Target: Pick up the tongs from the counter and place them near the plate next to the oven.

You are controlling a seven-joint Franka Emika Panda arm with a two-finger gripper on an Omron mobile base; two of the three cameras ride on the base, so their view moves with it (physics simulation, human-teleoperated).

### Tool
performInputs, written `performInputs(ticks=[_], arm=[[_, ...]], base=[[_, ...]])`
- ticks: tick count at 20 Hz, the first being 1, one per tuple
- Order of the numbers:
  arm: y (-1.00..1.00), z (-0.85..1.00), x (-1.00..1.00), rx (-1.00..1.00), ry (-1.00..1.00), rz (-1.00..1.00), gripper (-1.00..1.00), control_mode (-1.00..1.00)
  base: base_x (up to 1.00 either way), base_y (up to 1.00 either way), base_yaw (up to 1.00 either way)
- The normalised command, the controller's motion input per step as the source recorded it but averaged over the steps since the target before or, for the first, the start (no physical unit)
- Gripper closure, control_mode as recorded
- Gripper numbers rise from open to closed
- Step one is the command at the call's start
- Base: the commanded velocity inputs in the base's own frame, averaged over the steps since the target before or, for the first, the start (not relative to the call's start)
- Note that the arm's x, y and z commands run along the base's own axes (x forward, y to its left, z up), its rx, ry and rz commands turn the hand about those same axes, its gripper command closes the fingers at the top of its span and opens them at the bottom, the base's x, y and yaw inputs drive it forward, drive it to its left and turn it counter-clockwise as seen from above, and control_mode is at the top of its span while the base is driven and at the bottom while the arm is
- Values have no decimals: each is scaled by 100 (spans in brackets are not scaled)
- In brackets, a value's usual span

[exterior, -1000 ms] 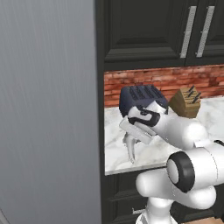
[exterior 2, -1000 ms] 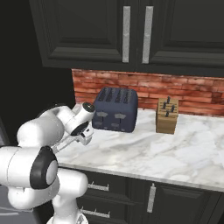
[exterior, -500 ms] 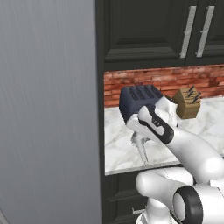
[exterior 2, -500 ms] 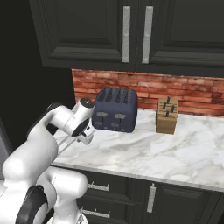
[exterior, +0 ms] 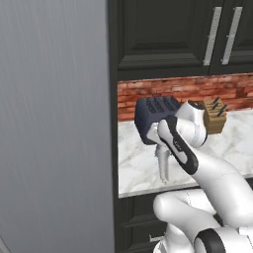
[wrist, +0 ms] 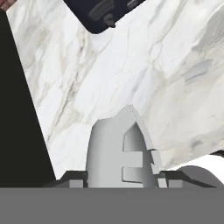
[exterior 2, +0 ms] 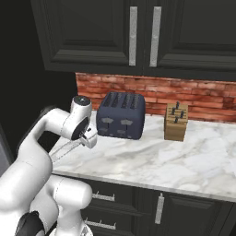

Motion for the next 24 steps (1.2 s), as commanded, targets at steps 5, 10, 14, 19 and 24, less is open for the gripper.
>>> performInputs(ticks=[5, 10, 14, 19, 24], arm=[[-4, 11, -17, -2, 0, 0, 100, -100], [0, 0, 0, 0, 0, 0, 100, -100], [0, 0, 0, 0, 0, 0, 100, -100], [0, 0, 0, 0, 0, 0, 100, 100], [0, 0, 0, 0, 0, 0, 100, 100]], base=[[0, 0, 0], [0, 0, 0], [0, 0, 0], [-42, -1, 1], [-85, -9, 0]])
